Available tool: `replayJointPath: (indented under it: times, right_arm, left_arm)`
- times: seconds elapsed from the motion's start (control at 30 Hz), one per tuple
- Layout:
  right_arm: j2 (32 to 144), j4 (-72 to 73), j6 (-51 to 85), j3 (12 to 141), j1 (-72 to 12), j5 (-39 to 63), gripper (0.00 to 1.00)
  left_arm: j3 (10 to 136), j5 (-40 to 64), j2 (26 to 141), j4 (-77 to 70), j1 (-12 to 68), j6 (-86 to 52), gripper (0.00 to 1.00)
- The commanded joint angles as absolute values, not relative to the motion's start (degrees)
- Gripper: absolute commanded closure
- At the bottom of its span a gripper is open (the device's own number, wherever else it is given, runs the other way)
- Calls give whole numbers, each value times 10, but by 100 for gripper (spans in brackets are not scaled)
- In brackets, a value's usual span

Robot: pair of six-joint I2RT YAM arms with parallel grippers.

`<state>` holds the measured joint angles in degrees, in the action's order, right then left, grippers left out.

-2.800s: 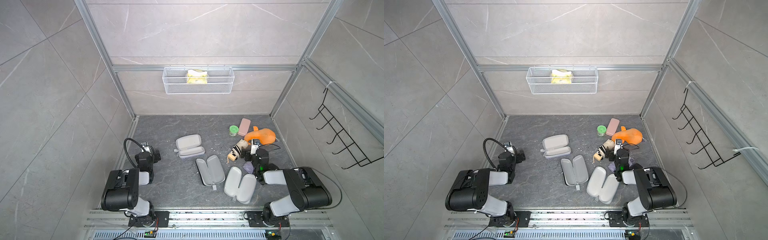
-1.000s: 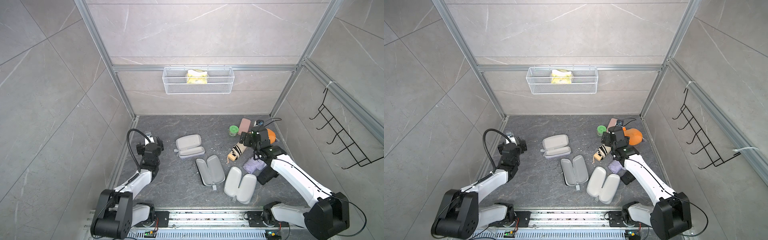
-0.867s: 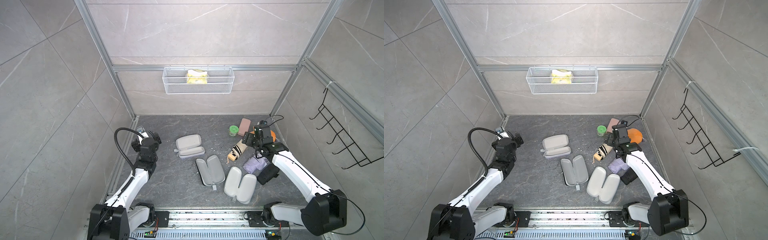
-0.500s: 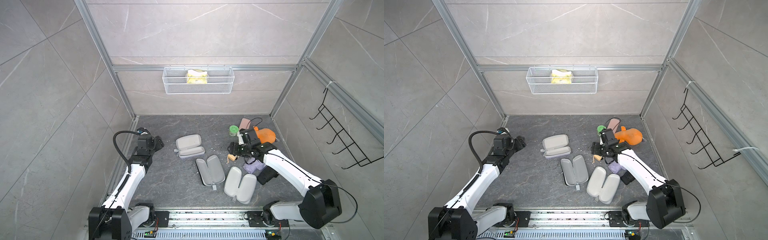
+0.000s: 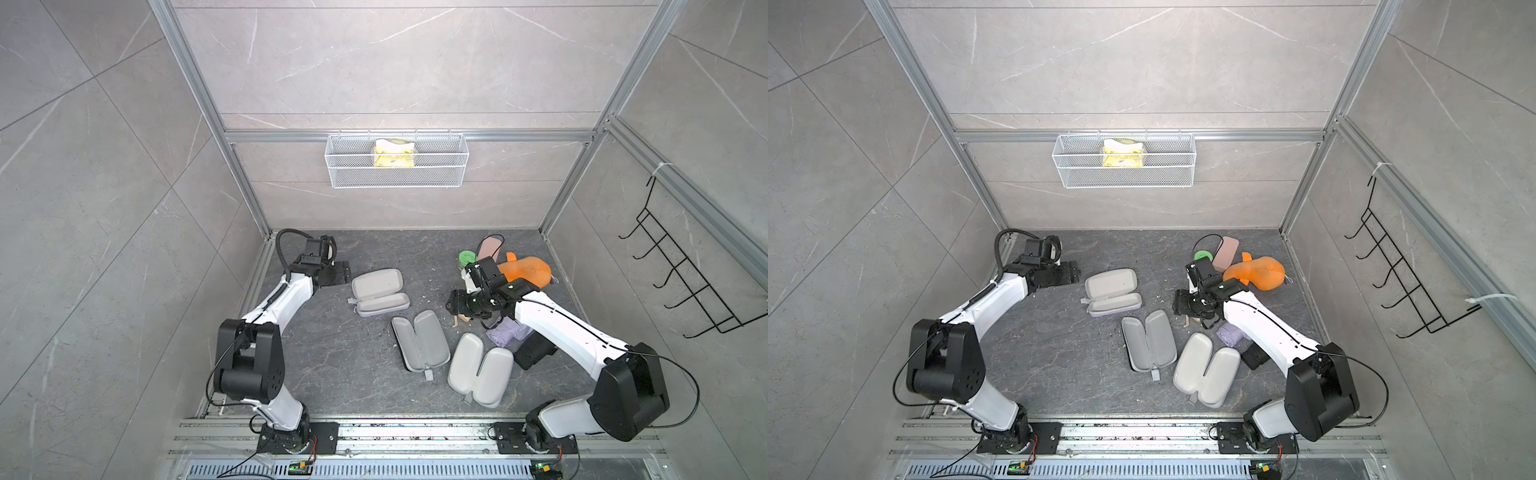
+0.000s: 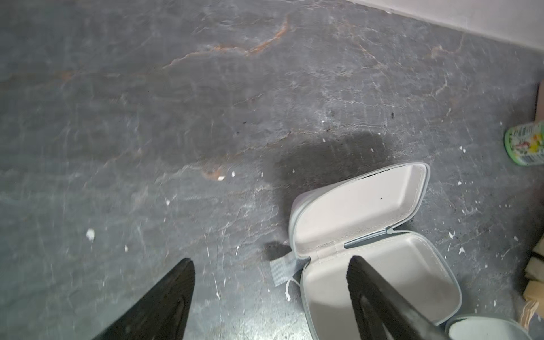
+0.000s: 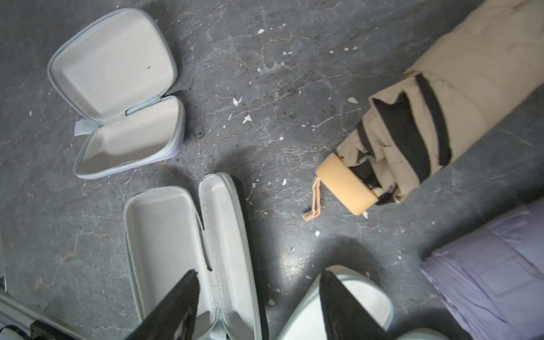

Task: Put umbrellas into zippered umbrella sleeves
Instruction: Pick up the umbrella sleeve at the center of the board.

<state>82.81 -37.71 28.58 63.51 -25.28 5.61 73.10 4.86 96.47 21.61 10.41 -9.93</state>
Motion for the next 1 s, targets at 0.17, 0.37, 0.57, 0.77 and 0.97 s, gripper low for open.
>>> replayJointPath:
  times: [0.17, 0.37, 0.57, 0.77, 0.97]
  right_arm:
    - [778, -421, 280, 598, -187, 22, 30]
    - [756, -445, 255, 596, -167, -5, 29]
    - [749, -460, 238, 597, -147, -24, 29]
    - [738, -468, 246, 593, -123, -66, 30]
    - [746, -482, 306, 590, -81, -110, 30]
  left_arm:
    - [918, 204, 1108, 364, 131, 103, 17]
    - [1019, 240, 1224, 436, 143, 152, 19]
    - [1079, 248, 1302, 481, 144, 163, 30]
    - [1043, 248, 1278, 473, 143, 145, 62]
    - [925, 205, 1180, 380, 140, 29, 97]
